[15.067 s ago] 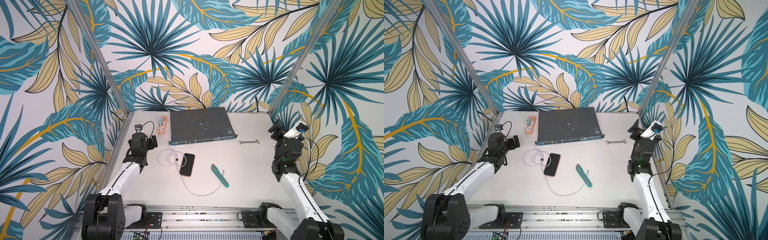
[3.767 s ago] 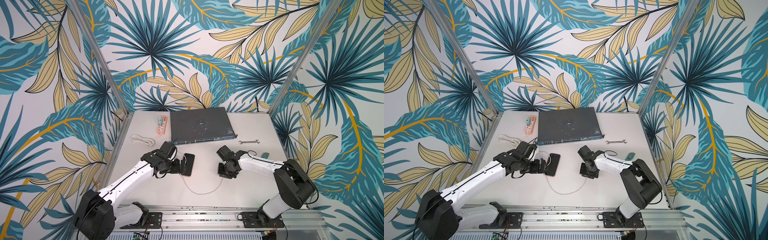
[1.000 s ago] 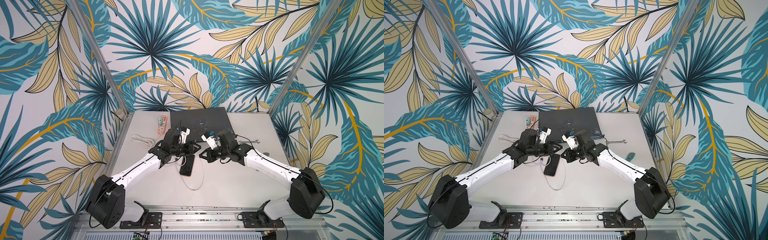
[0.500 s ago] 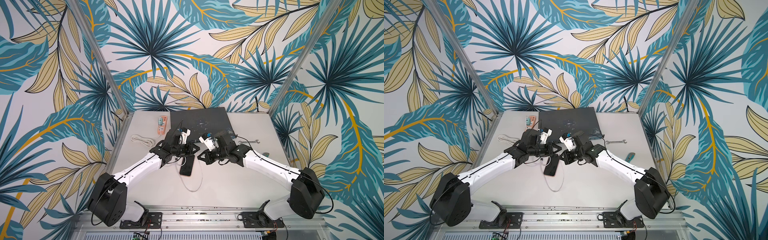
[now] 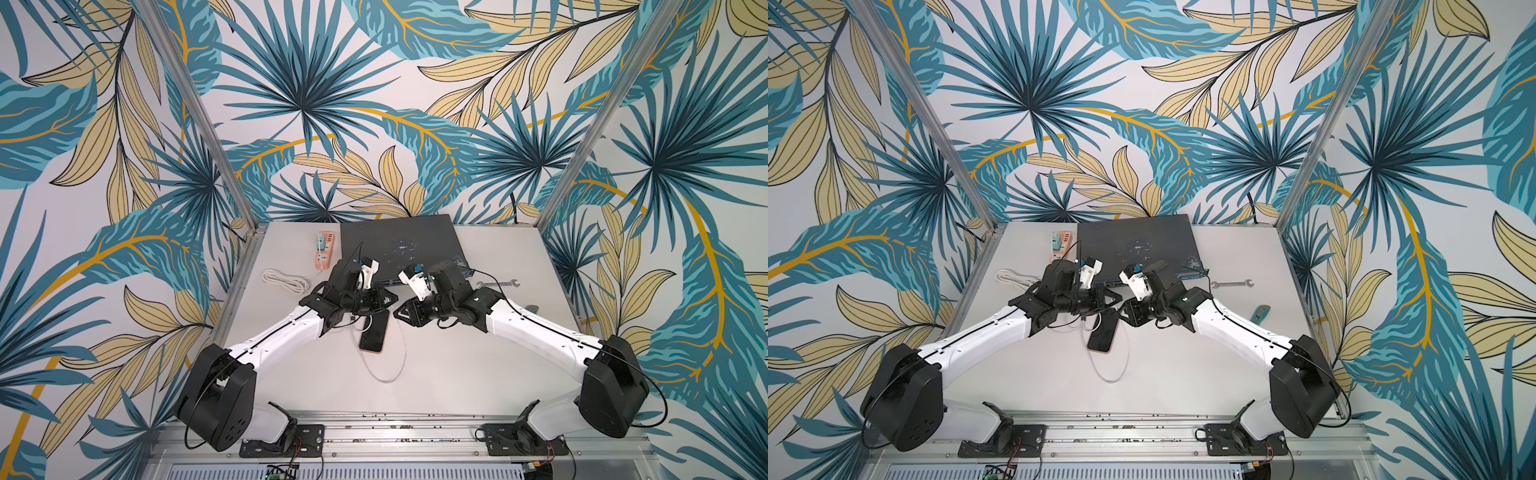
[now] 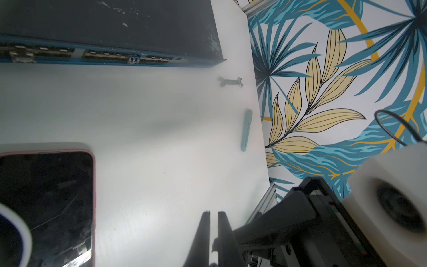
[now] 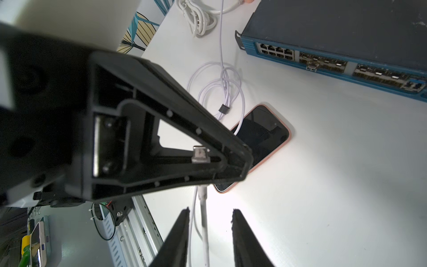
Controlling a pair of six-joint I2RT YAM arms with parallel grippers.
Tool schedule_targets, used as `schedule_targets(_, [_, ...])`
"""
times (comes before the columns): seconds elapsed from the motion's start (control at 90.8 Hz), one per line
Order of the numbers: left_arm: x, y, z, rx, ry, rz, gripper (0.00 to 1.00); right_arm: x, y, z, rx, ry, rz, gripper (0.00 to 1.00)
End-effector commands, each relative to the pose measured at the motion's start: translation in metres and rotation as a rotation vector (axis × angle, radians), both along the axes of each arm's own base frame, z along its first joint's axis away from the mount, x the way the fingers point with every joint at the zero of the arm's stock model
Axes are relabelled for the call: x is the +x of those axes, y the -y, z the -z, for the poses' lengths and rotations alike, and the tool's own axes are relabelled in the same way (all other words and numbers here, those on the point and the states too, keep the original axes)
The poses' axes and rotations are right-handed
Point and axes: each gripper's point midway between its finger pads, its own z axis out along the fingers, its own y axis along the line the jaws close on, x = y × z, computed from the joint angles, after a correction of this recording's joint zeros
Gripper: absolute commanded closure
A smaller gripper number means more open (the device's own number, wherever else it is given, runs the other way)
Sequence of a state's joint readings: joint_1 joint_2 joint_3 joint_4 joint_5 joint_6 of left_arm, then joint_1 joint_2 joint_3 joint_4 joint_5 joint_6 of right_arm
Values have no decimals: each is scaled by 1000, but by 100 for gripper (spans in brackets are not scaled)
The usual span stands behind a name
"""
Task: Plug the charging cable into the phone
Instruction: Pick up the charging cable from the center of the board.
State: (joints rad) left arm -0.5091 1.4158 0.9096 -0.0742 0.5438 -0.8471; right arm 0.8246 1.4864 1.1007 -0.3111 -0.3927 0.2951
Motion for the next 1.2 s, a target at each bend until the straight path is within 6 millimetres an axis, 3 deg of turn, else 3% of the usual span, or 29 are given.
schedule_targets(0.0, [2,2,-12,-56,17,-11,100,7,-3,-15,25,50,10,63])
schedule_targets(0.408, [4,3,-14,-60,16,-21,100,16,-16,-12,15,54,-12,69])
schedule_targets(0.595, [6,4,-13,-58,16,-21,100,19,-16,-8,-4,53,-9,74])
schedule_targets(0.947, [6,4,-14,-47,18,-17,100,22,-15,3,-39,42,1,76])
schedule_targets(1.19, [5,2,-12,-39,15,-18,100,23,-15,7,-53,32,6,87])
